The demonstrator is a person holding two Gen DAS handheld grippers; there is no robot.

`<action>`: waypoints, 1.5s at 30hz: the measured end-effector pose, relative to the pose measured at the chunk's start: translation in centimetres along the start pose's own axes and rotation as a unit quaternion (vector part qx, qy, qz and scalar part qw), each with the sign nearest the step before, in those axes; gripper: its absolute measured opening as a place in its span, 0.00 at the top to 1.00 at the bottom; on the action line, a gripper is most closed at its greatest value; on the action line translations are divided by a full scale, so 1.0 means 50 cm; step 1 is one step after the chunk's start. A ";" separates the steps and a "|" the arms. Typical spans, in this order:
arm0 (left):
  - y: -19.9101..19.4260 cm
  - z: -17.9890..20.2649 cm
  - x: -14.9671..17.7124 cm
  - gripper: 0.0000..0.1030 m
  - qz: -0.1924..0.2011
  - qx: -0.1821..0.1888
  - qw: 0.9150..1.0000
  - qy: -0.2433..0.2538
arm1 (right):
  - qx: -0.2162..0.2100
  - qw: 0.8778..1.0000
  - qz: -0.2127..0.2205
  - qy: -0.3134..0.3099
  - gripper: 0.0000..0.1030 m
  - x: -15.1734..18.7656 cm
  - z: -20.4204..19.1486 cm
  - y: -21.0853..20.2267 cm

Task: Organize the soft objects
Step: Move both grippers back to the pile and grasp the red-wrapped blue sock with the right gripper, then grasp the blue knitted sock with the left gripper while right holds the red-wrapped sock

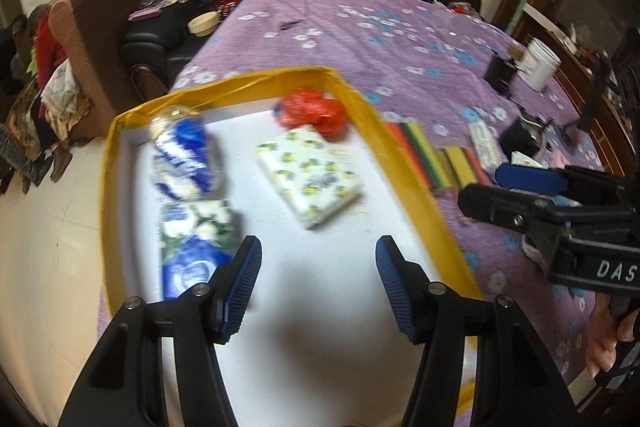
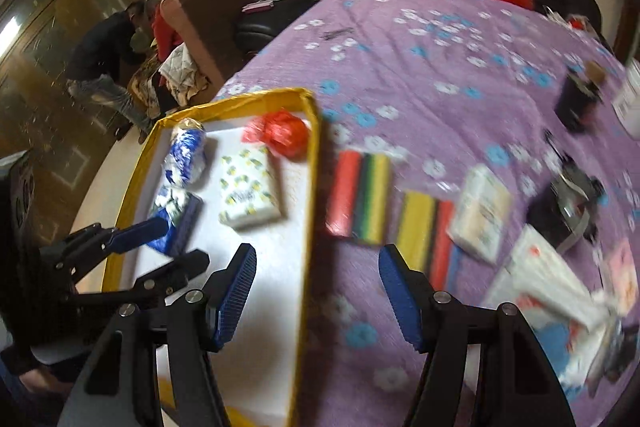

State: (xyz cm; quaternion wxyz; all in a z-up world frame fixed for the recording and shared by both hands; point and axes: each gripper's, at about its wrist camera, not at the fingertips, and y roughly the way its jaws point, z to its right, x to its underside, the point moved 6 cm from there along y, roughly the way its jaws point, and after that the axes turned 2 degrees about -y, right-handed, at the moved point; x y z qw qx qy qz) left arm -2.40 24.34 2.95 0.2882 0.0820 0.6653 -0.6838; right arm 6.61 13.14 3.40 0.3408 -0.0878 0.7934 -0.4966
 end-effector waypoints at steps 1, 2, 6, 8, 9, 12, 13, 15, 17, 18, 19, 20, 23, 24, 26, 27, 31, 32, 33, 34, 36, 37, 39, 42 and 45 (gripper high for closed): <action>-0.001 0.016 -0.002 0.43 0.000 0.002 1.000 0.007 | 0.003 1.000 0.002 0.006 0.33 0.011 0.015 -0.010; -0.003 0.026 -0.002 0.43 0.001 0.003 1.000 0.011 | 0.004 1.000 0.003 0.012 0.33 0.018 0.029 -0.018; -0.009 0.088 -0.007 0.43 0.003 0.014 0.999 0.039 | 0.014 0.999 0.013 0.044 0.34 0.066 0.094 -0.066; -0.010 0.120 -0.006 0.43 0.003 0.021 0.998 0.053 | 0.024 0.998 0.018 0.062 0.34 0.094 0.132 -0.094; -0.008 0.132 -0.007 0.43 0.002 0.023 0.998 0.058 | 0.031 0.997 0.021 0.070 0.34 0.108 0.150 -0.107; -0.004 0.188 -0.001 0.43 -0.003 0.034 0.996 0.081 | 0.054 0.992 0.028 0.109 0.34 0.158 0.219 -0.149; -0.002 0.205 0.003 0.43 -0.004 0.037 0.995 0.088 | 0.062 0.990 0.030 0.123 0.34 0.176 0.243 -0.163; 0.000 0.234 0.007 0.43 -0.007 0.045 0.994 0.099 | 0.075 0.986 0.030 0.145 0.34 0.204 0.282 -0.177; 0.001 0.275 0.013 0.43 -0.010 0.052 0.992 0.117 | 0.087 0.981 0.025 0.171 0.34 0.238 0.323 -0.188; 0.000 0.291 0.016 0.43 -0.011 0.055 0.991 0.124 | 0.093 0.979 0.022 0.182 0.34 0.252 0.340 -0.191; -0.001 0.303 0.018 0.43 -0.011 0.058 0.990 0.130 | 0.097 0.976 0.018 0.192 0.34 0.266 0.357 -0.191; -0.002 0.319 0.021 0.43 -0.012 0.061 0.989 0.137 | 0.098 0.976 0.015 0.195 0.34 0.273 0.364 -0.189; 0.000 0.358 0.031 0.39 -0.017 0.068 0.985 0.156 | 0.114 0.974 -0.001 0.193 0.34 0.291 0.381 -0.174; 0.001 0.369 0.035 0.39 -0.018 0.068 0.984 0.162 | 0.116 0.974 -0.002 0.193 0.34 0.294 0.386 -0.171; 0.004 0.389 0.041 0.38 -0.021 0.068 0.982 0.174 | 0.109 0.977 -0.003 0.186 0.34 0.294 0.385 -0.161; 0.006 0.395 0.044 0.37 -0.024 0.069 0.982 0.175 | 0.108 0.978 -0.008 0.180 0.34 0.293 0.385 -0.152; 0.020 0.417 0.047 0.37 -0.033 0.072 0.981 0.177 | 0.100 0.984 -0.027 0.146 0.63 0.299 0.368 -0.127; 0.024 0.422 0.047 0.37 -0.036 0.072 0.981 0.177 | 0.101 0.985 -0.025 0.139 0.63 0.299 0.365 -0.129; 0.028 0.428 0.045 0.37 -0.038 0.072 0.981 0.177 | 0.100 0.986 -0.023 0.133 0.63 0.299 0.364 -0.134; 0.030 0.433 0.044 0.36 -0.039 0.073 0.981 0.178 | 0.101 0.986 -0.018 0.130 0.63 0.300 0.367 -0.140; 0.041 0.449 0.040 0.32 -0.040 0.075 0.980 0.178 | 0.101 0.986 -0.010 0.132 0.63 0.302 0.377 -0.154; 0.046 0.457 0.037 0.32 -0.041 0.077 0.980 0.178 | 0.096 0.986 -0.005 0.137 0.63 0.305 0.383 -0.162; 0.058 0.473 0.034 0.32 -0.045 0.082 0.980 0.177 | 0.094 0.985 0.001 0.143 0.63 0.312 0.393 -0.173; 0.093 0.499 0.028 0.32 -0.056 0.079 0.979 0.177 | 0.096 0.985 0.006 0.145 0.63 0.323 0.404 -0.190; 0.130 0.515 0.024 0.32 -0.065 0.070 0.979 0.179 | 0.098 0.984 0.014 0.145 0.63 0.334 0.416 -0.211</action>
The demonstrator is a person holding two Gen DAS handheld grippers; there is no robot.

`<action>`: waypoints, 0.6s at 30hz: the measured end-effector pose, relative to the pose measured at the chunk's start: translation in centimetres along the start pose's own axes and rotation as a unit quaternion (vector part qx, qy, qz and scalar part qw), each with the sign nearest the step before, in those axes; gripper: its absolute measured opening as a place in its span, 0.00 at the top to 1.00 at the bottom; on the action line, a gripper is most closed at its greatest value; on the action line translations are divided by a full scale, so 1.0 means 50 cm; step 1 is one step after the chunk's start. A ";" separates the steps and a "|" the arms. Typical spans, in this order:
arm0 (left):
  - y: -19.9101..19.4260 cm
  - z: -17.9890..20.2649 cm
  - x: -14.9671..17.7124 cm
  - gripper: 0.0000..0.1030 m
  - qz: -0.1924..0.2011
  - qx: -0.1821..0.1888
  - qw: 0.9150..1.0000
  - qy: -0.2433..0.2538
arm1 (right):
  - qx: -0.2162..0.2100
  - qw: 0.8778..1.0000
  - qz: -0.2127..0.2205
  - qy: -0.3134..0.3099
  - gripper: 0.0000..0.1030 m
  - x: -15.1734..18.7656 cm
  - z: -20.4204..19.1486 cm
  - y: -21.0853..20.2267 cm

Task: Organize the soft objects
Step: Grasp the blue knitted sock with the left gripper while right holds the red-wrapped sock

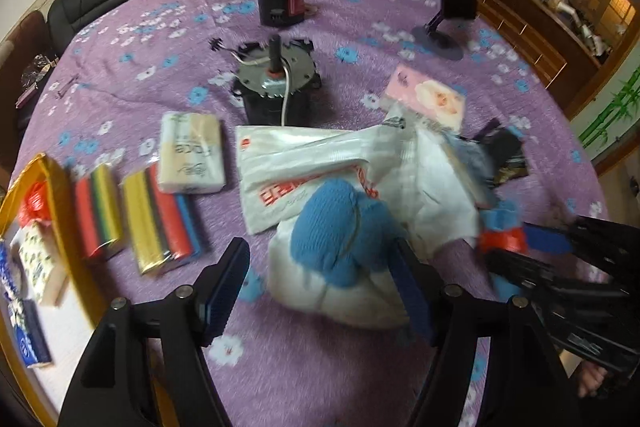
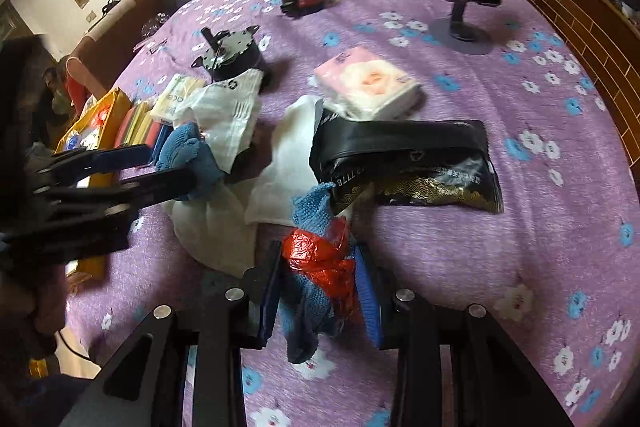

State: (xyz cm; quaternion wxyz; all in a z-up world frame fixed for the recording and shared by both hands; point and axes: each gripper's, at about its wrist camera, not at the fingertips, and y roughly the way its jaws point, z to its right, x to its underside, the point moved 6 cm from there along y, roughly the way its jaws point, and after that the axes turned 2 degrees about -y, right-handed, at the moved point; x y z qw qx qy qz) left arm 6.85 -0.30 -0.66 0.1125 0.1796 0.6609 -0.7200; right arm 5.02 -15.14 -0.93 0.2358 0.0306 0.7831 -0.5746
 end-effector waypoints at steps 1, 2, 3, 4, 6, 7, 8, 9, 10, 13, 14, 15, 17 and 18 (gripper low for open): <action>0.016 0.002 -0.005 0.32 -0.002 -0.002 1.000 -0.001 | 0.001 1.000 0.003 0.001 0.63 0.002 0.005 -0.006; 0.027 0.004 -0.008 0.32 -0.003 -0.004 1.000 0.000 | 0.002 1.000 0.004 0.000 0.63 0.003 0.008 -0.009; 0.033 0.004 -0.009 0.32 -0.003 -0.005 1.000 0.000 | 0.002 1.000 0.006 0.000 0.63 0.003 0.012 -0.012; 0.041 0.005 -0.011 0.33 0.000 -0.008 1.000 0.002 | 0.002 1.000 0.008 0.001 0.63 0.004 0.016 -0.017; 0.044 0.012 -0.009 0.59 0.000 -0.005 1.000 0.007 | 0.001 1.000 0.010 0.002 0.63 0.002 0.020 -0.021; 0.043 0.018 -0.008 0.65 0.000 0.000 1.000 0.011 | 0.000 1.000 0.012 0.002 0.63 0.000 0.020 -0.022; 0.038 0.023 -0.006 0.65 0.003 -0.001 1.000 0.017 | -0.003 1.000 0.013 0.002 0.63 -0.002 0.019 -0.023; 0.034 0.027 -0.004 0.65 0.008 -0.003 1.000 0.023 | -0.005 1.000 0.014 0.001 0.63 -0.005 0.016 -0.023; 0.027 0.031 -0.001 0.65 0.011 -0.001 1.000 0.029 | -0.008 1.000 0.015 -0.001 0.63 -0.006 0.012 -0.023; -0.004 0.031 0.009 0.65 0.024 0.006 0.999 0.029 | -0.020 0.999 0.021 -0.016 0.63 -0.014 -0.013 -0.024; -0.012 0.030 0.012 0.65 0.027 0.007 0.999 0.030 | -0.026 0.999 0.023 -0.022 0.63 -0.017 -0.024 -0.024; -0.022 0.029 0.014 0.65 0.032 0.004 0.999 0.031 | -0.031 0.999 0.025 -0.028 0.63 -0.021 -0.036 -0.023; -0.045 0.024 0.019 0.65 0.043 -0.002 0.998 0.035 | -0.035 0.998 0.026 -0.038 0.63 -0.027 -0.054 -0.020; -0.055 0.021 0.021 0.65 0.048 -0.004 0.998 0.037 | -0.038 0.998 0.027 -0.042 0.63 -0.030 -0.064 -0.018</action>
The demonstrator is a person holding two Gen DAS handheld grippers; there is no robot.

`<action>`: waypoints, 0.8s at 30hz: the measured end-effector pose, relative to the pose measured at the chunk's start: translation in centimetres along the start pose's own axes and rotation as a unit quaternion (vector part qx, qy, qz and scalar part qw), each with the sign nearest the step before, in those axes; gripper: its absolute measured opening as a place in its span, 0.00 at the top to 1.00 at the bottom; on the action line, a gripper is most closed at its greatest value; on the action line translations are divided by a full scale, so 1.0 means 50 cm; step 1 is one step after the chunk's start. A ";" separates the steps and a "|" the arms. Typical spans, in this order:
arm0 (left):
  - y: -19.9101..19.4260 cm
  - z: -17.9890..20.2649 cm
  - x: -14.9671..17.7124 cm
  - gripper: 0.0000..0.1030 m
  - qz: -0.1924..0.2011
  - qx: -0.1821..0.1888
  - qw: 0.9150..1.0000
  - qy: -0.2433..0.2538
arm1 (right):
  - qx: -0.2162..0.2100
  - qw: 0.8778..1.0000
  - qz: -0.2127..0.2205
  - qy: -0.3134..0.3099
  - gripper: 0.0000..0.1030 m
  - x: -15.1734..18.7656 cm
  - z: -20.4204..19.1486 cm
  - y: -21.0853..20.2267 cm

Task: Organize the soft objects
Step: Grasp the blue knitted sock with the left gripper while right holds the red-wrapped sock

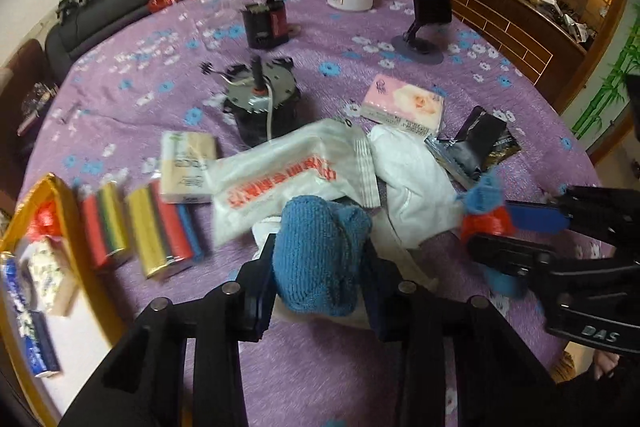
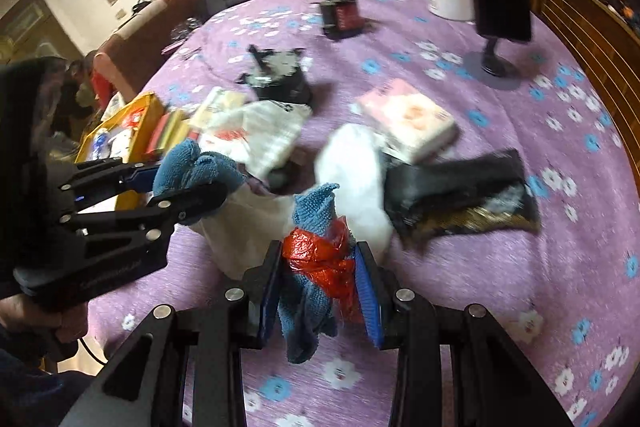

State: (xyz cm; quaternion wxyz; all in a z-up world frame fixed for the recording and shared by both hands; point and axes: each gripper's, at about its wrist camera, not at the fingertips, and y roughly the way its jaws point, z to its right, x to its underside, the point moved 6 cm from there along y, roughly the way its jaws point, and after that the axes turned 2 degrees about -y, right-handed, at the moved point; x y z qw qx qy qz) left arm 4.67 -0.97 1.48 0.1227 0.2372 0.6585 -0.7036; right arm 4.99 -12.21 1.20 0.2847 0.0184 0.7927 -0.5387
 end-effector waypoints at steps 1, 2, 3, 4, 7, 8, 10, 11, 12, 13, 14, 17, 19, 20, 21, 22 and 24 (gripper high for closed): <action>-0.013 -0.005 0.002 0.65 0.008 -0.006 1.000 0.002 | -0.003 1.000 0.000 -0.005 0.63 -0.004 -0.011 0.003; -0.022 -0.009 0.001 0.65 0.013 -0.010 1.000 0.002 | -0.004 1.000 0.001 -0.009 0.63 -0.006 -0.020 0.005; -0.028 -0.015 0.003 0.65 0.015 -0.013 1.000 0.002 | -0.006 1.000 0.001 -0.014 0.63 -0.009 -0.030 0.007; -0.033 -0.020 0.004 0.65 0.018 -0.016 1.000 0.001 | -0.008 1.000 0.002 -0.017 0.63 -0.012 -0.038 0.009; -0.050 -0.043 0.009 0.65 0.027 -0.028 0.999 -0.005 | -0.013 0.999 0.004 -0.030 0.63 -0.020 -0.066 0.012; -0.056 -0.053 0.012 0.65 0.028 -0.030 0.999 -0.009 | -0.014 0.999 0.005 -0.032 0.63 -0.022 -0.070 0.013; -0.065 -0.066 0.016 0.65 0.032 -0.036 0.999 -0.015 | -0.017 0.999 0.007 -0.037 0.63 -0.027 -0.084 0.015; -0.069 -0.072 0.020 0.65 0.033 -0.038 0.999 -0.016 | -0.018 0.999 0.008 -0.038 0.63 -0.029 -0.088 0.015; -0.073 -0.077 0.022 0.65 0.034 -0.037 0.999 -0.018 | -0.019 0.999 0.010 -0.040 0.63 -0.032 -0.094 0.016; -0.077 -0.080 0.025 0.65 0.036 -0.033 0.999 -0.020 | -0.019 0.999 0.011 -0.040 0.63 -0.034 -0.097 0.016; -0.081 -0.086 0.027 0.65 0.036 -0.027 0.999 -0.023 | -0.018 0.999 0.012 -0.041 0.63 -0.037 -0.102 0.018; -0.088 -0.096 0.033 0.65 0.035 -0.021 0.999 -0.029 | -0.016 0.999 0.012 -0.043 0.63 -0.042 -0.111 0.020; -0.093 -0.104 0.036 0.65 0.033 0.009 0.998 -0.046 | -0.015 0.999 0.012 -0.045 0.63 -0.045 -0.116 0.022; -0.096 -0.106 0.038 0.65 0.032 0.023 0.998 -0.053 | -0.015 0.999 0.012 -0.045 0.63 -0.046 -0.118 0.022; -0.096 -0.106 0.038 0.65 0.031 0.030 0.998 -0.055 | -0.015 0.999 0.013 -0.044 0.63 -0.047 -0.119 0.023; -0.095 -0.105 0.040 0.65 0.029 0.035 0.997 -0.056 | -0.015 0.999 0.013 -0.043 0.63 -0.048 -0.120 0.023; -0.093 -0.102 0.044 0.65 0.025 0.037 0.998 -0.053 | -0.013 0.999 0.013 -0.043 0.63 -0.048 -0.120 0.023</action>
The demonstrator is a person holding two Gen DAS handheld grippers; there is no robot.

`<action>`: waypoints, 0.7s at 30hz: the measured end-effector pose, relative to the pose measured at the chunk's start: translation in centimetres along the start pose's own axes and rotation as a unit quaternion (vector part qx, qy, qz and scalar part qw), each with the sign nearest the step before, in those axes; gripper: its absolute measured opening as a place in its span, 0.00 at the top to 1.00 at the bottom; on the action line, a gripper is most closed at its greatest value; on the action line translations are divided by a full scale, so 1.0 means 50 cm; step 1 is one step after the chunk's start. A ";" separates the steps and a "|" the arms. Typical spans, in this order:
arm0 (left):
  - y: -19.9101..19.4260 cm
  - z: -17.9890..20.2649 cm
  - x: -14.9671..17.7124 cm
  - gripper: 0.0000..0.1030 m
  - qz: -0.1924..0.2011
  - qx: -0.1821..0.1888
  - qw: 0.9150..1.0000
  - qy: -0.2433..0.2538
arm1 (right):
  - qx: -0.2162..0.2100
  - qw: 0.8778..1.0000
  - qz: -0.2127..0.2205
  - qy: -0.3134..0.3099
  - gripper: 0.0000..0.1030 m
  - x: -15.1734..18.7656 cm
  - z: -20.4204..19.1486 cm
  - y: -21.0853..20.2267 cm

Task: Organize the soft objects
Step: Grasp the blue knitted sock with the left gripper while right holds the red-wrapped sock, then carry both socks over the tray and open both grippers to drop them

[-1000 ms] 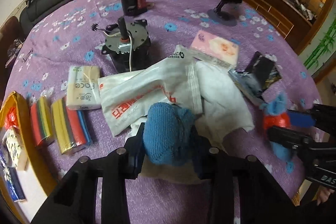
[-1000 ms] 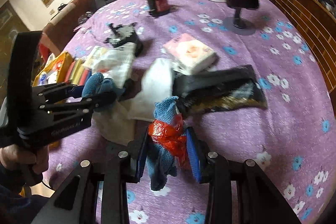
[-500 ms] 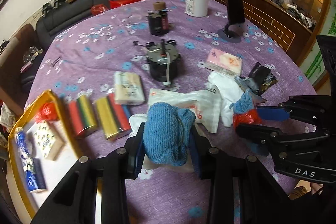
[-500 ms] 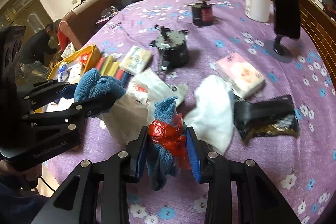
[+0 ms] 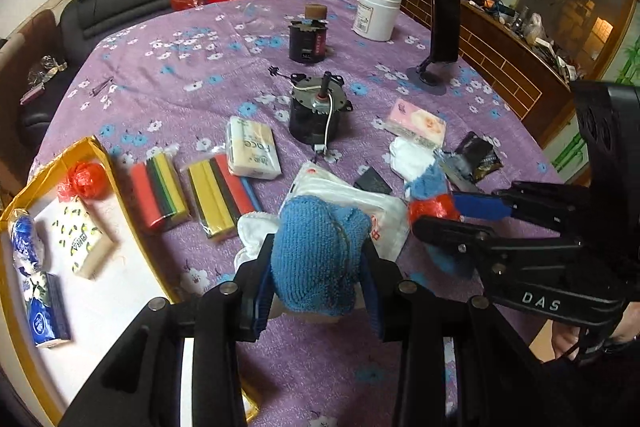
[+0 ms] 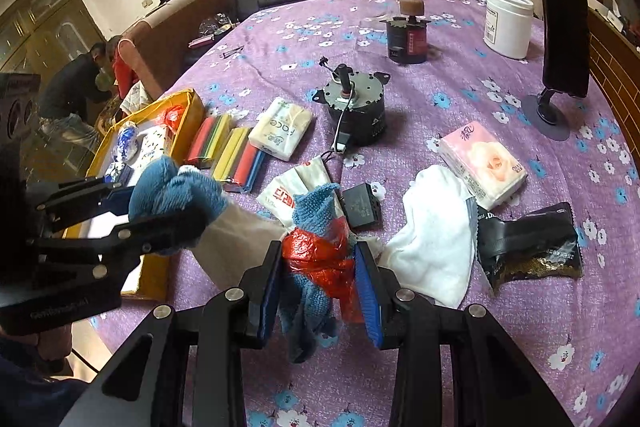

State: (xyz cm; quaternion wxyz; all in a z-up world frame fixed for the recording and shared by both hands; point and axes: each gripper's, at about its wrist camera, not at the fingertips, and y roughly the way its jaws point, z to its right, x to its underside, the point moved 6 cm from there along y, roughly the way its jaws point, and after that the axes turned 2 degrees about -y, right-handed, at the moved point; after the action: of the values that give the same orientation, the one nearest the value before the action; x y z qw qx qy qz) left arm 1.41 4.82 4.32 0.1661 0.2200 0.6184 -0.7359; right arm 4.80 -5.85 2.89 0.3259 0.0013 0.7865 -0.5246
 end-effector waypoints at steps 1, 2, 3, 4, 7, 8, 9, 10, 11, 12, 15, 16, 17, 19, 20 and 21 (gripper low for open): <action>0.000 0.001 0.002 0.65 0.000 -0.002 1.000 0.001 | 0.000 1.000 0.000 0.000 0.63 0.000 0.000 -0.001; -0.002 0.001 0.002 0.65 0.002 -0.003 1.000 -0.001 | 0.000 1.000 0.001 -0.002 0.63 0.000 -0.001 -0.002; -0.005 0.002 0.001 0.65 0.004 -0.001 1.000 -0.003 | 0.000 1.000 0.002 -0.004 0.63 -0.001 -0.001 -0.004; -0.009 0.002 0.000 0.64 0.008 -0.001 1.000 -0.004 | 0.001 1.000 0.004 -0.005 0.63 -0.002 0.000 -0.007; -0.037 0.005 -0.012 0.64 0.029 0.026 0.999 -0.012 | 0.000 1.000 0.011 -0.002 0.63 -0.004 0.004 -0.017; -0.049 0.004 -0.017 0.64 0.037 0.042 0.998 -0.018 | 0.000 1.000 0.015 -0.001 0.63 -0.006 0.007 -0.022; -0.056 0.004 -0.021 0.64 0.040 0.048 0.998 -0.021 | 0.000 1.000 0.019 0.001 0.63 -0.009 0.010 -0.027; -0.060 0.003 -0.023 0.64 0.041 0.057 0.997 -0.024 | 0.000 1.000 0.022 0.003 0.63 -0.012 0.014 -0.029; -0.060 0.002 -0.023 0.63 0.038 0.061 0.997 -0.027 | 0.000 1.000 0.023 0.005 0.63 -0.013 0.017 -0.030; -0.059 0.001 -0.022 0.63 0.037 0.057 0.997 -0.030 | 0.000 1.000 0.024 0.007 0.63 -0.014 0.018 -0.031; -0.063 0.002 -0.023 0.64 0.044 0.029 0.998 -0.020 | -0.006 1.000 0.027 0.007 0.63 -0.016 0.016 -0.032; -0.068 0.001 -0.024 0.64 0.051 0.014 0.998 -0.016 | -0.009 1.000 0.028 0.005 0.63 -0.017 0.013 -0.032; -0.073 -0.001 -0.026 0.64 0.056 0.003 0.998 -0.012 | -0.011 1.000 0.029 0.003 0.63 -0.018 0.011 -0.033; -0.083 -0.010 -0.026 0.64 0.063 -0.015 0.998 -0.009 | -0.016 0.999 0.030 0.000 0.63 -0.021 0.005 -0.032; -0.089 -0.018 -0.026 0.64 0.067 -0.027 0.997 -0.012 | -0.018 0.999 0.031 -0.001 0.63 -0.023 0.002 -0.031; -0.091 -0.023 -0.026 0.64 0.069 -0.032 0.997 -0.013 | -0.021 0.999 0.031 -0.002 0.63 -0.025 -0.001 -0.029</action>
State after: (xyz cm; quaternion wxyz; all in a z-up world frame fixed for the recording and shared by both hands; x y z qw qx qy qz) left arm 0.29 6.74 8.65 0.2316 0.2467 0.6229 -0.7053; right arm 5.24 -6.05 4.74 0.3431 0.0180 0.7962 -0.4980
